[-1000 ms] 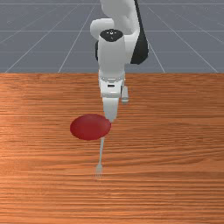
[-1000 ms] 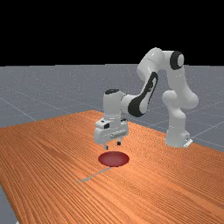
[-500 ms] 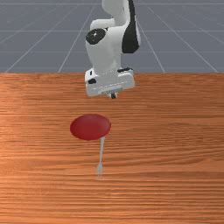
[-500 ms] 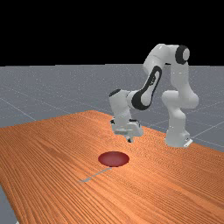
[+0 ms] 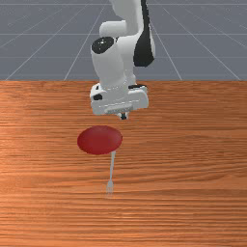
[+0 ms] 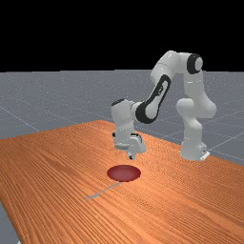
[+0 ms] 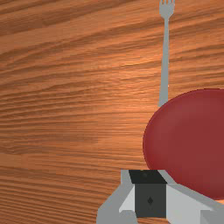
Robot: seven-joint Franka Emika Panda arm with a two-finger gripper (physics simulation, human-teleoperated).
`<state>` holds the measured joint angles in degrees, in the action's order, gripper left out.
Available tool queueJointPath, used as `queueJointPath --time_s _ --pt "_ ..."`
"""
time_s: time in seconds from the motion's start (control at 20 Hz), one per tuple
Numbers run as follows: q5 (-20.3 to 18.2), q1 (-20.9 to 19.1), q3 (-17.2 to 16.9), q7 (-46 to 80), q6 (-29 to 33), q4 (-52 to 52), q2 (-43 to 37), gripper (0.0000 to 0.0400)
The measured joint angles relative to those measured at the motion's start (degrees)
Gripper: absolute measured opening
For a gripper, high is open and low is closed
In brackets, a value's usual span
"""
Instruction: Put the fork on the plate
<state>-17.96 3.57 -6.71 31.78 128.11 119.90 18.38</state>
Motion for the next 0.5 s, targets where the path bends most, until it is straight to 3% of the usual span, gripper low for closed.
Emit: queueJointPath --time_s 0.35,0.4,0.45,0.5 --pt "0.02 -1.13 0.52 0.54 1.18 -21.95 21.00 0.0000" --pt "0.12 -1.33 0.46 0.61 1.38 -24.18 23.36 0.0157" --pt "0.14 -1.54 0.38 0.72 1.89 -26.36 25.54 0.0252" --pt "0.02 -1.77 0.31 0.76 2.85 -27.88 27.21 0.0310"
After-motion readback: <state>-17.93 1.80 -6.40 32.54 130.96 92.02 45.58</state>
